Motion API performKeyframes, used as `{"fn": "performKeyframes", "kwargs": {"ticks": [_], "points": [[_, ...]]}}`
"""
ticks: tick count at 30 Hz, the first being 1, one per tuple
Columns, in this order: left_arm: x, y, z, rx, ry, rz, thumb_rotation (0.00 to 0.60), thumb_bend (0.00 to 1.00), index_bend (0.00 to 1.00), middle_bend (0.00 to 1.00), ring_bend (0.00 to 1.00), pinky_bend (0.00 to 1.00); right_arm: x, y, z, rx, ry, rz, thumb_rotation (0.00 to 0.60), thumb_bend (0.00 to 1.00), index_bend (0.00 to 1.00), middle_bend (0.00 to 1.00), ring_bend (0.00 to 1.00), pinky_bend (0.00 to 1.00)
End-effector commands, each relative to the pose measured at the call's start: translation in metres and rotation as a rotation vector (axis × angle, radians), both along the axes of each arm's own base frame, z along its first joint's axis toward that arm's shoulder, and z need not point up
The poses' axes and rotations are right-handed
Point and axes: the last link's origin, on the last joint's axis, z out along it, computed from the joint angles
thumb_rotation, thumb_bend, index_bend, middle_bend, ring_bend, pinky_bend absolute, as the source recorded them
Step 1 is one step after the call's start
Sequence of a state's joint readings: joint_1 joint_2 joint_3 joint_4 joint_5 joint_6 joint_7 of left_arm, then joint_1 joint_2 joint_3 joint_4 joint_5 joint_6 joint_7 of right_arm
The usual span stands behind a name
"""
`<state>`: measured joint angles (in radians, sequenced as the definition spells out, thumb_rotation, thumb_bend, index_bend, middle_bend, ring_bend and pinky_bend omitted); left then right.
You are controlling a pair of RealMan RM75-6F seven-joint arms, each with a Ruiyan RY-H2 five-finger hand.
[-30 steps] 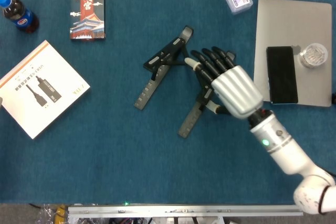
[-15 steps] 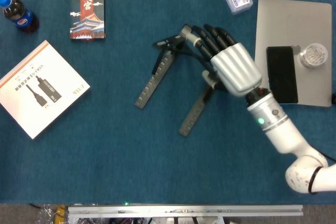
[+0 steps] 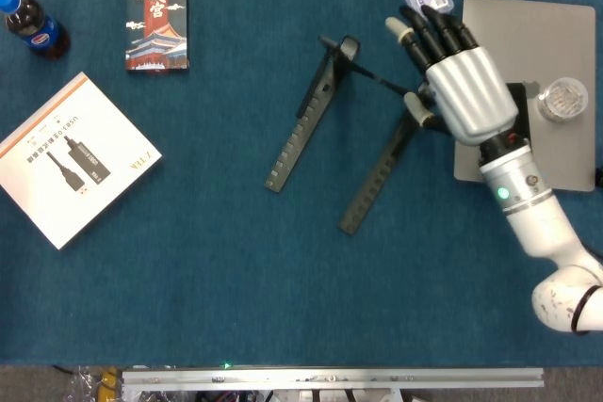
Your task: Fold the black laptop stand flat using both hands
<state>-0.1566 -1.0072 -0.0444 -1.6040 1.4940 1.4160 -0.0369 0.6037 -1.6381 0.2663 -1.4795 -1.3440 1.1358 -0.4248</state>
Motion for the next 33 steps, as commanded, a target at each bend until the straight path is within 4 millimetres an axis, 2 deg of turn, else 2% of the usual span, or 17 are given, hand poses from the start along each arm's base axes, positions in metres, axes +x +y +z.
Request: {"fn": "performKeyframes", "kwargs": {"ticks": [1,16,27,33], "points": [[0.0,0.0,0.0,0.002,0.001,-0.001,0.6,0.25,0.24,0.25,0.16,0.16,-0.007,-0.002,0.004,-0.012,0.001,-0.021,0.6,0.34,0.0,0.05,0.0,0.14],[0.002,0.002,-0.002,-0.007,0.007,-0.004,0.6,0.25,0.24,0.25,0.16,0.16,-0.025,-0.017,0.012,-0.032,-0.01,-0.104,0.6,0.34,0.0,0.05,0.0,0.14],[0.005,0.005,-0.005,-0.015,0.011,-0.01,0.6,0.25,0.24,0.25,0.16,0.16,-0.024,-0.026,0.008,-0.019,-0.029,-0.146,0.6,0.33,0.0,0.05,0.0,0.14],[0.005,0.004,-0.004,-0.011,0.012,-0.009,0.6,0.25,0.24,0.25,0.16,0.16,-0.017,-0.025,0.006,-0.003,-0.05,-0.135,0.6,0.33,0.0,0.05,0.0,0.14]]}}
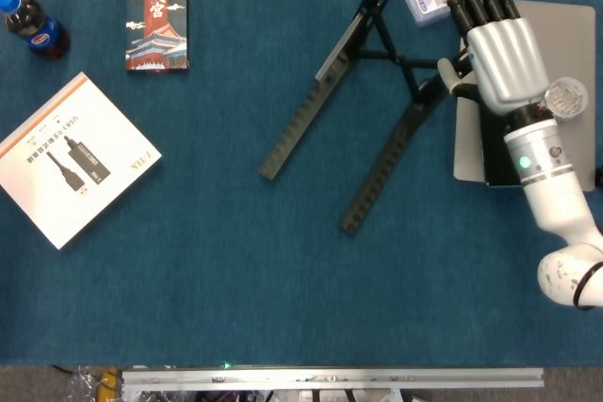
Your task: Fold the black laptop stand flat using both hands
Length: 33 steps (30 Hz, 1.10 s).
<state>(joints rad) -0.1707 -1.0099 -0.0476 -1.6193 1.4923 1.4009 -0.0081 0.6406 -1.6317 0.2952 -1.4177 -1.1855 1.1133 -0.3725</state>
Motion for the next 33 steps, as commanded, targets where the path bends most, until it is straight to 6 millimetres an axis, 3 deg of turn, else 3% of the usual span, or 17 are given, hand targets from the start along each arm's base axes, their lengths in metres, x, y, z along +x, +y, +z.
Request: {"fn": "performKeyframes", "kwargs": {"ticks": [1,15,33], "points": [[0.0,0.0,0.0,0.0,0.0,0.001,0.6,0.25,0.24,0.25,0.16,0.16,0.005,0.001,-0.002,0.009,-0.009,0.011,0.6,0.33,0.0,0.05,0.0,0.14],[-0.002,-0.002,0.003,0.011,0.0,0.007,0.6,0.25,0.24,0.25,0.16,0.16,0.02,0.002,-0.007,0.02,-0.004,0.043,0.6,0.32,0.0,0.05,0.0,0.14],[0.001,-0.002,0.004,0.017,-0.002,-0.004,0.6,0.25,0.24,0.25,0.16,0.16,0.043,0.012,0.033,-0.046,-0.087,0.156,0.6,0.3,0.0,0.05,0.0,0.14]]}}
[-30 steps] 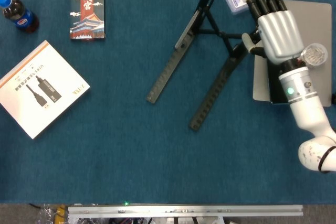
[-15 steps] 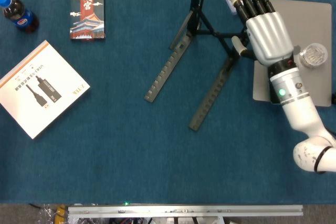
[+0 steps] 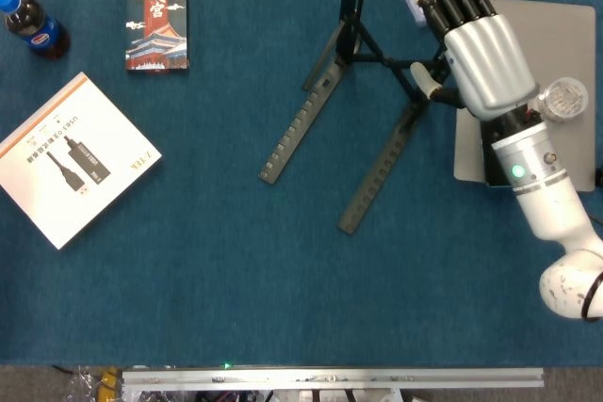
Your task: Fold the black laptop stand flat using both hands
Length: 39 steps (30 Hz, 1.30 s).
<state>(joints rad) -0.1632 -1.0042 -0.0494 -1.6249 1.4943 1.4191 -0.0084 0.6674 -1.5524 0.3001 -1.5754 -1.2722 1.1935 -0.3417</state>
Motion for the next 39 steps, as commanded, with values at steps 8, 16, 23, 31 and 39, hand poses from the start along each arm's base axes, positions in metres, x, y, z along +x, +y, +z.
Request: {"fn": "performKeyframes", "kwargs": {"ticks": [8,16,23,31,39], "points": [[0.0,-0.002,0.003,0.008,0.002,0.005,0.6,0.25,0.24,0.25,0.16,0.16,0.004,0.011,0.01,-0.002,-0.003,0.034,0.6,0.3,0.0,0.05,0.0,0.14],[0.001,-0.002,0.002,0.007,0.002,0.002,0.6,0.25,0.24,0.25,0.16,0.16,0.005,0.019,0.017,0.018,-0.029,0.052,0.6,0.3,0.0,0.05,0.0,0.14],[0.001,-0.003,0.003,0.008,0.003,0.004,0.6,0.25,0.24,0.25,0.16,0.16,0.012,0.029,0.016,0.088,-0.07,0.087,0.6,0.3,0.0,0.05,0.0,0.14],[-0.001,-0.005,0.006,0.015,0.001,0.008,0.6,0.25,0.24,0.25,0.16,0.16,0.026,0.041,0.003,0.234,-0.106,0.139,0.6,0.3,0.0,0.05,0.0,0.14],[-0.004,-0.007,0.008,0.018,0.001,0.015,0.6,0.25,0.24,0.25,0.16,0.16,0.04,0.043,-0.025,0.385,-0.11,0.15,0.6,0.31,0.0,0.05,0.0,0.14]]}}
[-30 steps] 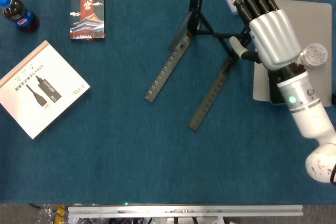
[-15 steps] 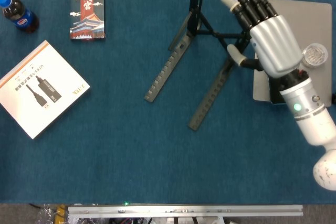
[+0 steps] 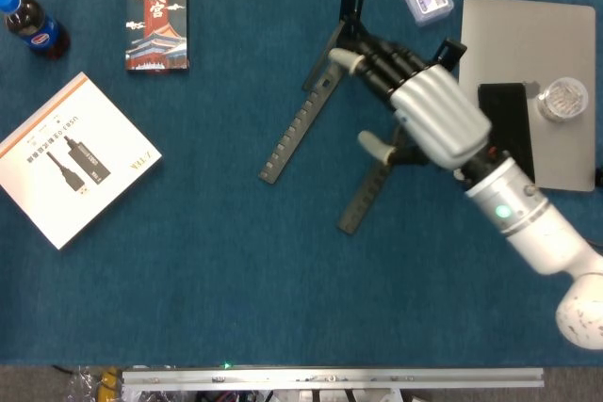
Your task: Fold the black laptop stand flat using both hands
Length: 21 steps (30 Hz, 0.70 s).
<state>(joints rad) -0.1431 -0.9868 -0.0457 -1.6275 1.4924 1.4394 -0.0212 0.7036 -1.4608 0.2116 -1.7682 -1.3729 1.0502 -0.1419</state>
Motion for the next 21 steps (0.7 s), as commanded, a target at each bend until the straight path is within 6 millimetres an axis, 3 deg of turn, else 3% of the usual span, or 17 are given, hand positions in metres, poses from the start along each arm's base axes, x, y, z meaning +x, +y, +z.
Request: {"fn": "performKeyframes", "kwargs": {"ticks": [1,7,21], "points": [[0.0,-0.001,0.001,0.001,0.001,0.001,0.6,0.25,0.24,0.25,0.16,0.16,0.007,-0.001,-0.014,0.069,0.004,0.009,0.6,0.31,0.0,0.05,0.0,0.14],[-0.001,-0.002,0.003,0.0,0.005,0.003,0.6,0.25,0.24,0.25,0.16,0.16,0.021,-0.011,-0.04,0.143,-0.009,0.001,0.6,0.35,0.0,0.05,0.0,0.14],[-0.004,-0.006,0.007,0.004,0.009,0.011,0.6,0.25,0.24,0.25,0.16,0.16,0.043,-0.042,-0.095,0.183,-0.028,-0.074,0.6,0.35,0.0,0.06,0.0,0.14]]}}
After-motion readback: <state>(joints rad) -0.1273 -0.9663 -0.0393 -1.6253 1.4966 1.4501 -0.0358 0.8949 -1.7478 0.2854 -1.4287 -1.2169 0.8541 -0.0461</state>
